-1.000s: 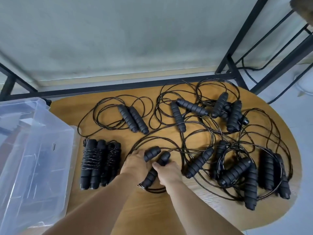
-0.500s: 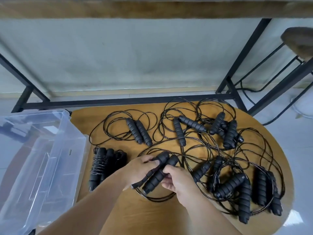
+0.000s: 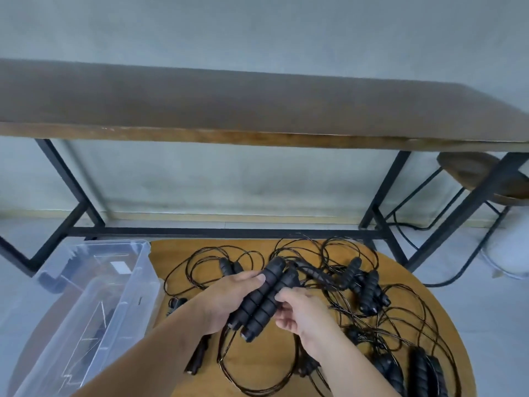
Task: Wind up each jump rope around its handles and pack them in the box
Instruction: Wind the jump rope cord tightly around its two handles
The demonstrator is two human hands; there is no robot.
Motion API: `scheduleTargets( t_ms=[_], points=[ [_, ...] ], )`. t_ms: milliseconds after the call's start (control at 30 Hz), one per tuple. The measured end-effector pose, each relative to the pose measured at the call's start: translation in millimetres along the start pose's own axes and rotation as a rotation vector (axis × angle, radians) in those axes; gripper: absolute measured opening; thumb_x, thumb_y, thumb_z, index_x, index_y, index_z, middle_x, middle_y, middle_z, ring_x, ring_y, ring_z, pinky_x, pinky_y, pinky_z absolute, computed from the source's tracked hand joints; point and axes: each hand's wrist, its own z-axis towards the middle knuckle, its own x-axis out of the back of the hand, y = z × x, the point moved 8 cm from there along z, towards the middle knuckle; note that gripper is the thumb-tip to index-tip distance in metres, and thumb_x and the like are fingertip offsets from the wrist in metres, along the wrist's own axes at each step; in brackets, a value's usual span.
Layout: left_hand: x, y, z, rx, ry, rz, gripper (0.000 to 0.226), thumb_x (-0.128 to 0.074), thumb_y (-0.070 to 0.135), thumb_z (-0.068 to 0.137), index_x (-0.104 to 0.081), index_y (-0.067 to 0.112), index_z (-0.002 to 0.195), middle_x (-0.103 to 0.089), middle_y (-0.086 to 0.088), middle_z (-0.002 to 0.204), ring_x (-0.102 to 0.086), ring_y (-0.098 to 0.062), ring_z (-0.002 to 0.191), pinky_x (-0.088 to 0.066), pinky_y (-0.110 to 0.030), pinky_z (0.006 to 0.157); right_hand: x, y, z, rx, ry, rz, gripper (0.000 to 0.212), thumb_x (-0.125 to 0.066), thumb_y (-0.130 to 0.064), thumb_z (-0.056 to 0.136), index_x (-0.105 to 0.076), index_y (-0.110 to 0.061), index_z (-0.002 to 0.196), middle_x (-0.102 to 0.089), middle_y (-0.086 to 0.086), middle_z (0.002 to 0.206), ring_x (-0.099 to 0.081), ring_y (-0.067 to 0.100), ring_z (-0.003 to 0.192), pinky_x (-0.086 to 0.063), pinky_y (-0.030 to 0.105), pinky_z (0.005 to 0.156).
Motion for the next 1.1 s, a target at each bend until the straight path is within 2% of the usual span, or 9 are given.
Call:
scheduleTargets(
  t_ms=[133,333,433,533,600,700,833,967,1100],
  points=[
    [-11,19,-20,-0.061,-0.025,0.11,0.032,-0.051,0.036,0.102,-0.057,0.032,0.133,-0.071,0.001,0.12,-0.067,-0.017,0.11,-0.054,-0.033,0.094,-5,-18,-16,0.012,-0.032,0.071,0.012,-0.055,-0.003,0.088,-0.065,-0.002,0.097,-0.067,0.012,0.079,-0.06,0.021,0.07,-0.055,0.031,0.065],
    [-23,72,-51,-0.384,0.122,0.65,0.038,-0.057,0.039,0.098,-0.051,0.05,0.133,-0.066,0.023,0.118,-0.061,0.006,0.107,-0.048,-0.019,0.098,-21,-49,-45,-0.006,-0.153,0.309,0.035,-0.074,-0.025,0.086,-0.066,-0.005,0.113,-0.073,0.02,0.105,-0.066,0.032,0.107,-0.051,0.047,0.101],
    [-26,86,-58,-0.437,0.176,0.776,0.044,-0.062,0.042,0.093,-0.05,0.049,0.134,-0.063,0.021,0.122,-0.058,0.003,0.11,-0.046,-0.023,0.101,-26,-66,-55,0.02,-0.2,0.346,0.035,-0.075,-0.025,0.084,-0.067,-0.005,0.112,-0.073,0.02,0.105,-0.066,0.031,0.107,-0.05,0.048,0.101],
    [-24,90,-61,-0.382,0.235,0.836,0.066,-0.066,0.054,0.086,-0.036,0.047,0.144,-0.05,0.013,0.137,-0.051,-0.006,0.121,-0.043,-0.029,0.105,-29,-77,-63,0.041,-0.226,0.342,0.028,-0.071,-0.016,0.086,-0.067,0.0,0.109,-0.072,0.019,0.093,-0.069,0.027,0.085,-0.056,0.046,0.091],
    [-23,91,-60,-0.323,0.211,0.807,0.076,-0.067,0.058,0.082,-0.03,0.043,0.147,-0.05,0.012,0.135,-0.052,-0.008,0.118,-0.042,-0.027,0.101,-29,-81,-62,0.054,-0.254,0.383,0.023,-0.07,-0.011,0.084,-0.066,0.003,0.102,-0.067,0.021,0.089,-0.067,0.027,0.08,-0.054,0.046,0.093],
    [-26,95,-69,-0.283,0.183,0.815,0.063,-0.061,0.072,0.077,-0.055,0.037,0.129,-0.065,0.009,0.118,-0.06,-0.007,0.106,-0.047,-0.028,0.096,-32,-92,-67,0.131,-0.322,0.403,0.034,-0.074,-0.016,0.072,-0.069,0.001,0.101,-0.066,0.019,0.102,-0.062,0.028,0.098,-0.047,0.042,0.101],
    [-34,97,-80,-0.316,0.243,0.82,0.051,-0.053,0.072,0.085,-0.059,0.034,0.118,-0.065,0.009,0.087,-0.057,-0.005,0.075,-0.041,-0.021,0.066,-33,-101,-71,0.188,-0.324,0.387,0.029,-0.075,-0.018,0.066,-0.076,-0.005,0.091,-0.07,0.014,0.102,-0.061,0.03,0.105,-0.04,0.047,0.109],
    [-47,100,-89,-0.416,0.356,0.768,0.047,-0.054,0.064,0.089,-0.053,0.033,0.125,-0.058,0.016,0.082,-0.053,0.0,0.07,-0.037,-0.018,0.061,-31,-109,-74,0.195,-0.355,0.424,0.041,-0.072,-0.015,0.067,-0.065,-0.003,0.106,-0.07,0.014,0.118,-0.062,0.033,0.107,-0.042,0.052,0.109],
    [-42,107,-99,-0.45,0.501,0.773,0.04,-0.056,0.065,0.087,-0.056,0.035,0.113,-0.062,0.013,0.08,-0.055,-0.001,0.068,-0.037,-0.014,0.055,-28,-120,-78,0.205,-0.351,0.262,0.046,-0.075,-0.026,0.075,-0.069,-0.001,0.113,-0.07,0.016,0.117,-0.065,0.027,0.104,-0.05,0.045,0.102]
  ],
)
